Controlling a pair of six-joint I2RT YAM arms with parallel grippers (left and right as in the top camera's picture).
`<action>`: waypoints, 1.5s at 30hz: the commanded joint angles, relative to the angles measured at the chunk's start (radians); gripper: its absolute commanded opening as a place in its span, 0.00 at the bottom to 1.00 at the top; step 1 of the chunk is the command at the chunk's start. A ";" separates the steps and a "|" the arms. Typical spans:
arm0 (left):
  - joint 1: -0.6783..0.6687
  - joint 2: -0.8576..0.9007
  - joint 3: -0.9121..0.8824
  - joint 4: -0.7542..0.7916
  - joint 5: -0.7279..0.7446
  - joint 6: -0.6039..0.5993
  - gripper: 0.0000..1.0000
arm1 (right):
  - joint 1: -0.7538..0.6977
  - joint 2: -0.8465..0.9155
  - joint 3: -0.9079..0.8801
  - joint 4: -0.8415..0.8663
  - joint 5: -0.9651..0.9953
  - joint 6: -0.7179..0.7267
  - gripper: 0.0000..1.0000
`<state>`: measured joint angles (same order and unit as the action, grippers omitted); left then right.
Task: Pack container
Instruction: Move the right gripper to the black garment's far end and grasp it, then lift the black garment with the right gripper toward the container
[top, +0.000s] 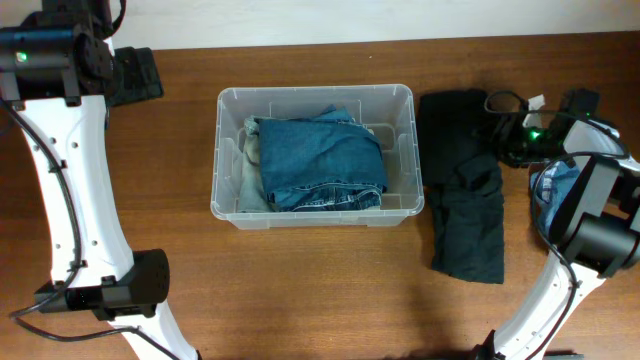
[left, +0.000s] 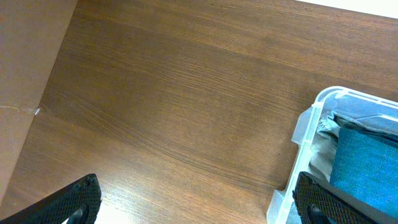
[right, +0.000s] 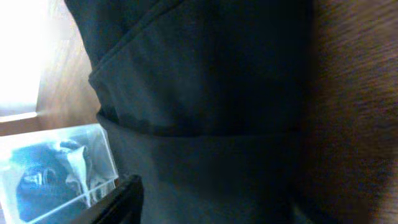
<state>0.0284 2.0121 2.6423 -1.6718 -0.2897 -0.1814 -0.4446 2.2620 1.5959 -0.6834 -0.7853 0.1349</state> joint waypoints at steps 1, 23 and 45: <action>0.000 -0.005 0.003 0.002 -0.014 -0.012 0.99 | 0.013 0.071 -0.024 -0.019 0.041 0.005 0.45; -0.003 -0.005 0.003 0.002 -0.014 -0.012 0.99 | 0.018 -0.248 0.009 -0.035 -0.243 0.034 0.04; -0.006 -0.005 0.003 0.002 -0.014 -0.012 0.99 | 0.175 -0.645 0.009 0.035 -0.304 0.243 0.04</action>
<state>0.0254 2.0121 2.6423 -1.6718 -0.2893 -0.1814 -0.2756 1.6642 1.5932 -0.6670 -1.0569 0.3420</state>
